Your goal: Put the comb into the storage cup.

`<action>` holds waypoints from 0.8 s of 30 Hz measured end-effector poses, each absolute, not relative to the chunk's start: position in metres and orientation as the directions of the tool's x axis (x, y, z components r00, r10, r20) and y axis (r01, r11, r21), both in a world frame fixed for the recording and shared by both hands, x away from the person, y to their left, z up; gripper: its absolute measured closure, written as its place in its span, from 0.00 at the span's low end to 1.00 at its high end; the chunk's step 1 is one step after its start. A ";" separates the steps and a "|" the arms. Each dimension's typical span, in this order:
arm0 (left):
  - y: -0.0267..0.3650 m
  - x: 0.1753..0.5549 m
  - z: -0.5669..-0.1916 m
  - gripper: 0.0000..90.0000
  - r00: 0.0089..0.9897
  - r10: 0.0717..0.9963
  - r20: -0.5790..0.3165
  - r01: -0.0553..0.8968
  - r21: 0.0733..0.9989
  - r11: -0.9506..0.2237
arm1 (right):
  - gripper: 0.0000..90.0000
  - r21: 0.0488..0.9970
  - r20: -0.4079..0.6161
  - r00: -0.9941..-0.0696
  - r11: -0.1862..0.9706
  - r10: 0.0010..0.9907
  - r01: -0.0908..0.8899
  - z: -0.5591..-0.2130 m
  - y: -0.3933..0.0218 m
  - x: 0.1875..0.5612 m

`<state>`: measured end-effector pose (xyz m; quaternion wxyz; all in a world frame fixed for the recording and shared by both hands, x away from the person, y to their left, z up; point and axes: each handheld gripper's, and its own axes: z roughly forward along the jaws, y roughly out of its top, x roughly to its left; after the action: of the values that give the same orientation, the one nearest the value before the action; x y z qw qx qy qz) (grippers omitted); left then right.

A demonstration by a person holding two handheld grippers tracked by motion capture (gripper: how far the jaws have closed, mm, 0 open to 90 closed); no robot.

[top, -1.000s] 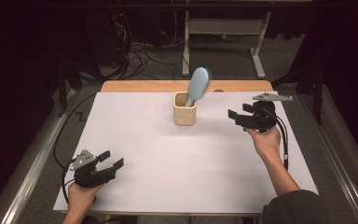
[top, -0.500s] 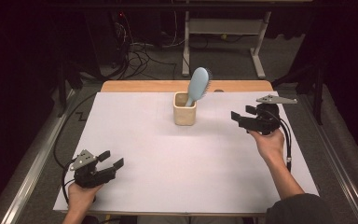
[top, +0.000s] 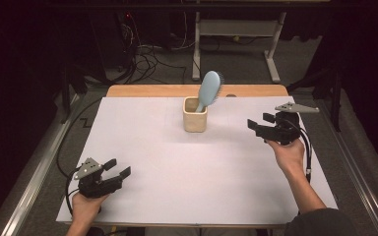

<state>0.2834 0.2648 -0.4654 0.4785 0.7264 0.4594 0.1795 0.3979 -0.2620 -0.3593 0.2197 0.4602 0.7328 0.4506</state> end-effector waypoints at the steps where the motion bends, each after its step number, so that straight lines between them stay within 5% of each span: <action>1: 0.265 0.283 -0.465 0.36 0.513 0.839 -0.179 0.496 0.860 -0.120 | 0.36 0.861 0.094 -0.478 0.169 0.873 0.479 -0.359 -0.263 0.397; 24: 0.265 0.283 -0.466 0.36 0.512 0.840 -0.180 0.498 0.859 -0.120 | 0.36 0.867 0.084 -0.480 0.173 0.873 0.467 -0.360 -0.274 0.383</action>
<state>0.2834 0.2646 -0.4656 0.4778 0.7266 0.4602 0.1790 0.3826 -0.2738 -0.3601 0.2249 0.4576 0.7321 0.4517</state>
